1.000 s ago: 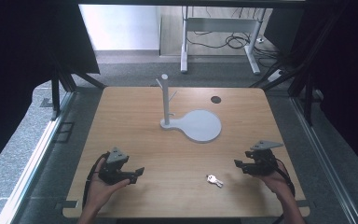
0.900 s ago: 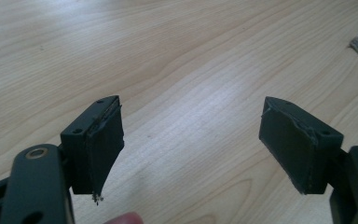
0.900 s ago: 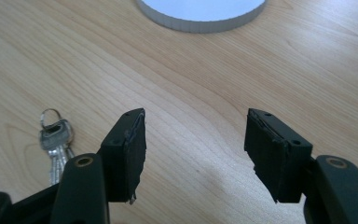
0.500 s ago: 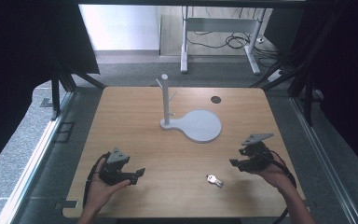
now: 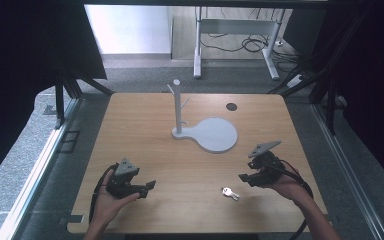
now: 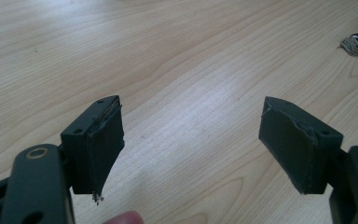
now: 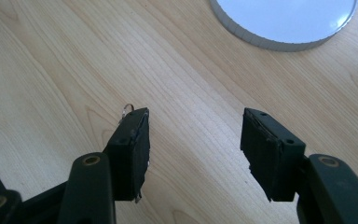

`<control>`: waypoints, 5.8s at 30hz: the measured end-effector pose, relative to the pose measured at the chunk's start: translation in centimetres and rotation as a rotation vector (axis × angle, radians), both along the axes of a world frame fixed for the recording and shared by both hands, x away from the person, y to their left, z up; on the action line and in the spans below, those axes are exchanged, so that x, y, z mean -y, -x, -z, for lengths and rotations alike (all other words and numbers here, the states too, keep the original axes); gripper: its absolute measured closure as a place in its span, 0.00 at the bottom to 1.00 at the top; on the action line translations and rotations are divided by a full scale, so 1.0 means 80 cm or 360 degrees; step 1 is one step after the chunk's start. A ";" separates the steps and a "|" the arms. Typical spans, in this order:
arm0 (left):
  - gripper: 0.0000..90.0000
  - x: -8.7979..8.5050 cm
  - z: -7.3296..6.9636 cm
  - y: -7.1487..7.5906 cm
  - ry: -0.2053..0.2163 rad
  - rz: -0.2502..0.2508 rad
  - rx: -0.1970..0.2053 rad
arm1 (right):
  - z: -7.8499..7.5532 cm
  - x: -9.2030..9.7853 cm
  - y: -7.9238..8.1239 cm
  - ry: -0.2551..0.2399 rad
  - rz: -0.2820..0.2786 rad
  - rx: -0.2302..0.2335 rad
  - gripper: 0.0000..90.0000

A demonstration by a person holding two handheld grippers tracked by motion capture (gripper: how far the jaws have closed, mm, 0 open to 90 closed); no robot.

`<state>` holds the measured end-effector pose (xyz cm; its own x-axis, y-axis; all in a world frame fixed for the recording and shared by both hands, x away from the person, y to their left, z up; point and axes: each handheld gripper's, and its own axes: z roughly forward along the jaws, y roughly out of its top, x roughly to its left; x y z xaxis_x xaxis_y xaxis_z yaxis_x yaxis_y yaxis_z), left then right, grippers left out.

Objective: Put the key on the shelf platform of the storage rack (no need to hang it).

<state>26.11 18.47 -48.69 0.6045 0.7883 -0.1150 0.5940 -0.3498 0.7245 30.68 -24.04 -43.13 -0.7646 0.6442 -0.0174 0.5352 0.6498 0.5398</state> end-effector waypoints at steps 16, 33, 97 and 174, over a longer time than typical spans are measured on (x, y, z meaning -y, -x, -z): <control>0.25 -0.004 -0.004 0.002 0.0007 0.0004 0.0018 | 0.018 -0.036 0.003 0.0092 -0.0115 -0.0114 0.50; 0.25 -0.006 -0.008 0.003 0.0011 0.0007 0.0029 | 0.060 -0.059 0.006 0.0178 -0.0164 -0.0227 0.50; 0.25 -0.006 -0.007 0.003 0.0004 0.0006 0.0025 | 0.072 -0.073 0.010 0.0281 -0.0255 -0.0260 0.75; 0.25 -0.006 -0.006 0.002 0.0029 0.0018 0.0016 | -0.025 -0.077 -0.084 0.0238 -0.0104 -0.0140 0.75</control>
